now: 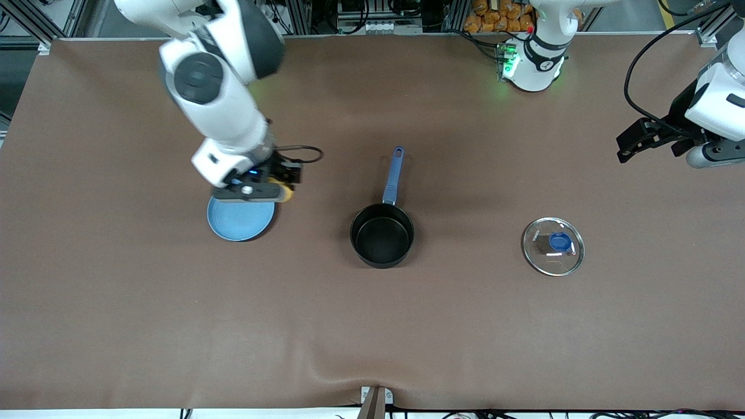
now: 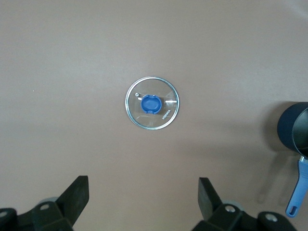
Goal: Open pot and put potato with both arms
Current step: 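Carry the yellow potato with the right gripper over the saucepan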
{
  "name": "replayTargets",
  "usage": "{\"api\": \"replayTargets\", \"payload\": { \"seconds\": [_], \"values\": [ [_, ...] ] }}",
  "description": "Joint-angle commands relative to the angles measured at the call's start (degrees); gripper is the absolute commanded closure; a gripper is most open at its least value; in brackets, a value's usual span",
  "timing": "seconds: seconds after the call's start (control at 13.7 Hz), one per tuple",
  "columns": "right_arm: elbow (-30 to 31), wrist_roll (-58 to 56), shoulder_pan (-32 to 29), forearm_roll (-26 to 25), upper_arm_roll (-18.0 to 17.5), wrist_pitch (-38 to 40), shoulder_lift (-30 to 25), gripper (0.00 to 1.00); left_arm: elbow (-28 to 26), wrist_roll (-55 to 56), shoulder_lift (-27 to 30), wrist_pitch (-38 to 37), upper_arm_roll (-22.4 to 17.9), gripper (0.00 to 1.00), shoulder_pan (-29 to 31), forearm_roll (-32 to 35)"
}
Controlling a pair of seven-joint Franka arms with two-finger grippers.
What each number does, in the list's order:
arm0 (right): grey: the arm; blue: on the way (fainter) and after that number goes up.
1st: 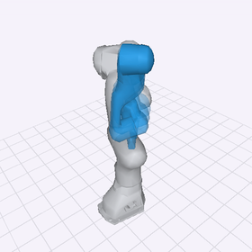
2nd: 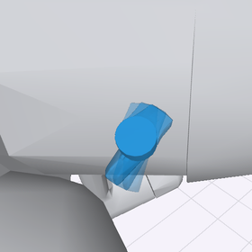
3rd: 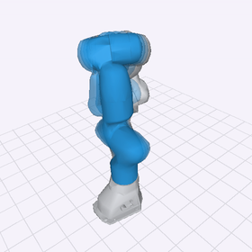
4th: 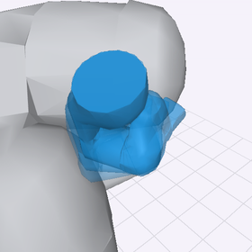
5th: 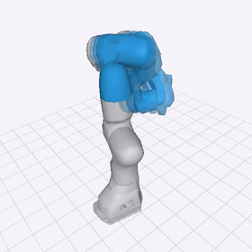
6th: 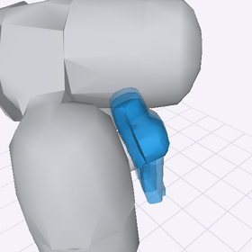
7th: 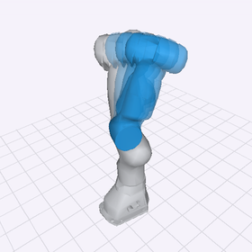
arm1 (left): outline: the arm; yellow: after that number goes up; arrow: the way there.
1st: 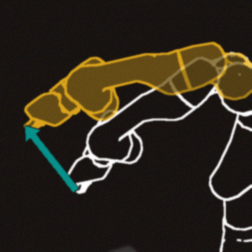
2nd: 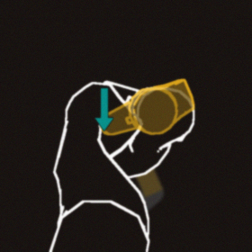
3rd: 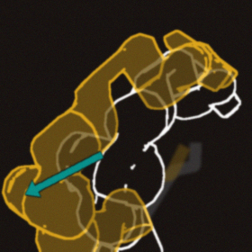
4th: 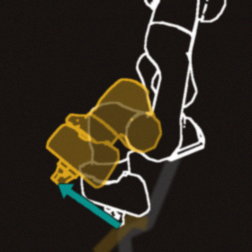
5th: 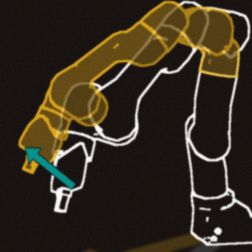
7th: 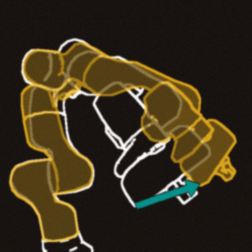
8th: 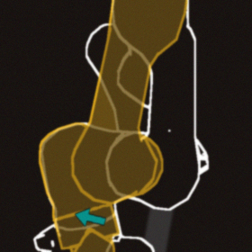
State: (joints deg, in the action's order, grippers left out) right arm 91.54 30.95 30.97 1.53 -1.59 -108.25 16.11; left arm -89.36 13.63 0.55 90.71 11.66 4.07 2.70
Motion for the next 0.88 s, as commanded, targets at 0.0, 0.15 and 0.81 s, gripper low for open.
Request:
{"api": "replayTargets", "payload": {
  "seconds": [0.0, 0.15, 0.81],
  "values": [
    [-11.71, 2.79, 4.26, -1.01, 1.06, 1.29, 10.23, 1.0, 0.14, -0.01, 1.12, -0.53, 0.21, 0.0, 0.24, 0.37],
    [-16.11, 4.2, 6.46, -1.7, 1.84, -0.37, 14.63, 1.0, 0.32, 0.08, 1.2, -0.97, 0.21, 0.0, 0.24, 0.02],
    [-19.29, 4.47, 16.83, -1.62, 7.64, -15.4, 26.77, 1.0, 0.23, -0.01, 1.2, -3.78, -0.93, 0.0, 0.32, -2.35]
  ]
}}
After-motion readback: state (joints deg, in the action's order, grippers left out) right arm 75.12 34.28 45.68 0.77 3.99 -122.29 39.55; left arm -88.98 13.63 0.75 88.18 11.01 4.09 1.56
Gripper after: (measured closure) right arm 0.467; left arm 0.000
